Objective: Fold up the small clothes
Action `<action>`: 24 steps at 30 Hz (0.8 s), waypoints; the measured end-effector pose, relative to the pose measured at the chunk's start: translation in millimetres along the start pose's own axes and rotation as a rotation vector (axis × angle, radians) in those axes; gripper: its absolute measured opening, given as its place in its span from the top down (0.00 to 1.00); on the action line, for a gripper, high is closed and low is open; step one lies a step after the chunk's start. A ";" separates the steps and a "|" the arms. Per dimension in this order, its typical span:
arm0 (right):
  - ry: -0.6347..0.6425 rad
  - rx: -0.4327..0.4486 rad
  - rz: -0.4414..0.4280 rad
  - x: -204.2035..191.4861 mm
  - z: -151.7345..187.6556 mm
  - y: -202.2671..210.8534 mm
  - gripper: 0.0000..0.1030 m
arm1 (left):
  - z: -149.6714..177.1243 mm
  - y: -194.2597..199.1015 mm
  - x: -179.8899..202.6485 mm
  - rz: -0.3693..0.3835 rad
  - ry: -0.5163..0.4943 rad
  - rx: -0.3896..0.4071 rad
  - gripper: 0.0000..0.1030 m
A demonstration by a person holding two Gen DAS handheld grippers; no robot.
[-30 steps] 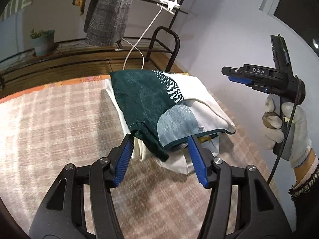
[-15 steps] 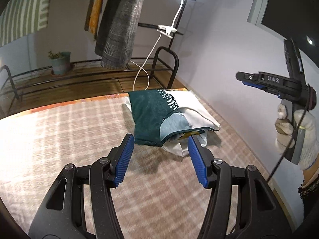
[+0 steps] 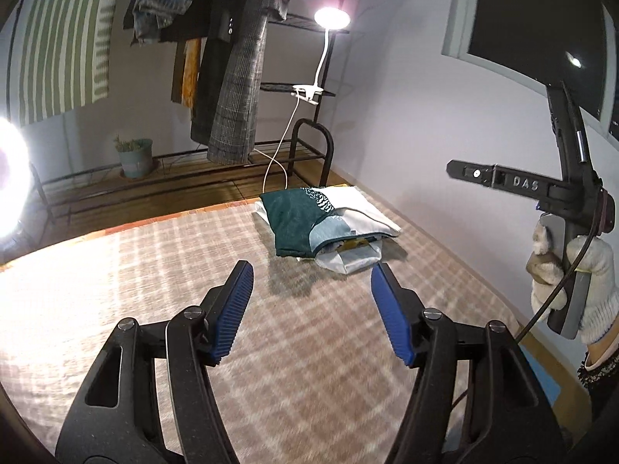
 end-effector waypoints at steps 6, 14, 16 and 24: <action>-0.015 0.014 0.007 -29.5 31.2 29.0 0.31 | 13.4 40.0 -0.2 -0.004 -0.036 0.032 0.24; -0.014 0.044 0.041 -56.6 67.3 42.1 0.15 | 36.2 58.4 -2.4 0.002 -0.058 0.029 0.16; -0.025 0.054 0.040 -60.4 72.9 40.8 0.13 | 41.5 56.9 -4.3 -0.006 -0.067 0.024 0.16; -0.050 0.083 0.046 -64.1 89.3 23.8 0.00 | 57.7 46.7 -10.3 -0.044 -0.114 0.025 0.06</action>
Point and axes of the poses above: each gripper's, at about its wrist camera, not at the fingertips, and y roughly against the way its jaws point, x to its right, z to its underside, the point moved 7 cm from there along -y, roughly the way its jaws point, and after that the axes turned 3 degrees about x, right-handed, at the moved point
